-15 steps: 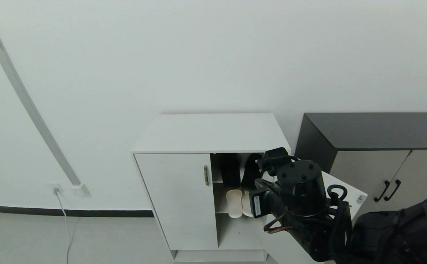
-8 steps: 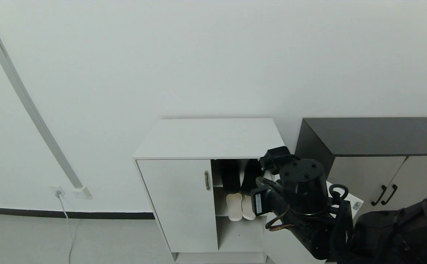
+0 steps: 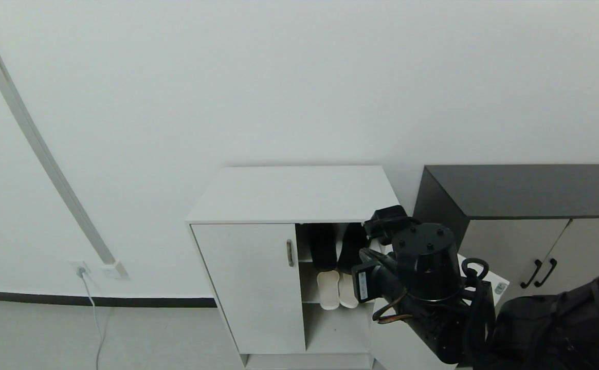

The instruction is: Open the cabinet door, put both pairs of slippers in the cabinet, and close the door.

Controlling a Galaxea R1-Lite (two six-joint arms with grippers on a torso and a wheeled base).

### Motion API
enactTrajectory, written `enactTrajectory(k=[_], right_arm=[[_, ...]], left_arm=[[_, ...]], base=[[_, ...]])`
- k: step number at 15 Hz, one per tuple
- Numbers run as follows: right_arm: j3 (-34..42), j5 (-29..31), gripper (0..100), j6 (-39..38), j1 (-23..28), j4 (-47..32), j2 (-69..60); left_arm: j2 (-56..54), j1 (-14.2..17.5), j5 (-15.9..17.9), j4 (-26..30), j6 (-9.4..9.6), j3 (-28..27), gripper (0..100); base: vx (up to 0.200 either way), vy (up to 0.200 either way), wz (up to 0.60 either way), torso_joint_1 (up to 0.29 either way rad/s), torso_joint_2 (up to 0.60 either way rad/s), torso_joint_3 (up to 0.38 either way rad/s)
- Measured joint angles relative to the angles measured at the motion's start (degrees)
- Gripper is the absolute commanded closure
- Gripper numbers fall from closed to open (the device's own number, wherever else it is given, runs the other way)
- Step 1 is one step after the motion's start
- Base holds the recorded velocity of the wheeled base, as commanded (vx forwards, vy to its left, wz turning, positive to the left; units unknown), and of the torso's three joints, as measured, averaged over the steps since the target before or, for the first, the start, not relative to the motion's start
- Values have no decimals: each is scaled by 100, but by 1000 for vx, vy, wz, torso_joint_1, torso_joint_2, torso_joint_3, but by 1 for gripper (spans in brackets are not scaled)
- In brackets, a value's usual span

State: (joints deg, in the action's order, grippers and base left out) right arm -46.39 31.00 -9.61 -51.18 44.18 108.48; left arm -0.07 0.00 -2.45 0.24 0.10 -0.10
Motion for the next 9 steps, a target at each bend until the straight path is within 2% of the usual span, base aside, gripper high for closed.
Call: enactTrajectory(k=[5,9], right_arm=[[0,20,100,33,10,5,-2],[2,26,100,46,49,150,-5]], left_arm=[[0,0,0,0,6,2,100],[0,2,2,2,9,2,100]], base=[[0,0,-600,7,-2,-1],[0,0,0,0,0,0]])
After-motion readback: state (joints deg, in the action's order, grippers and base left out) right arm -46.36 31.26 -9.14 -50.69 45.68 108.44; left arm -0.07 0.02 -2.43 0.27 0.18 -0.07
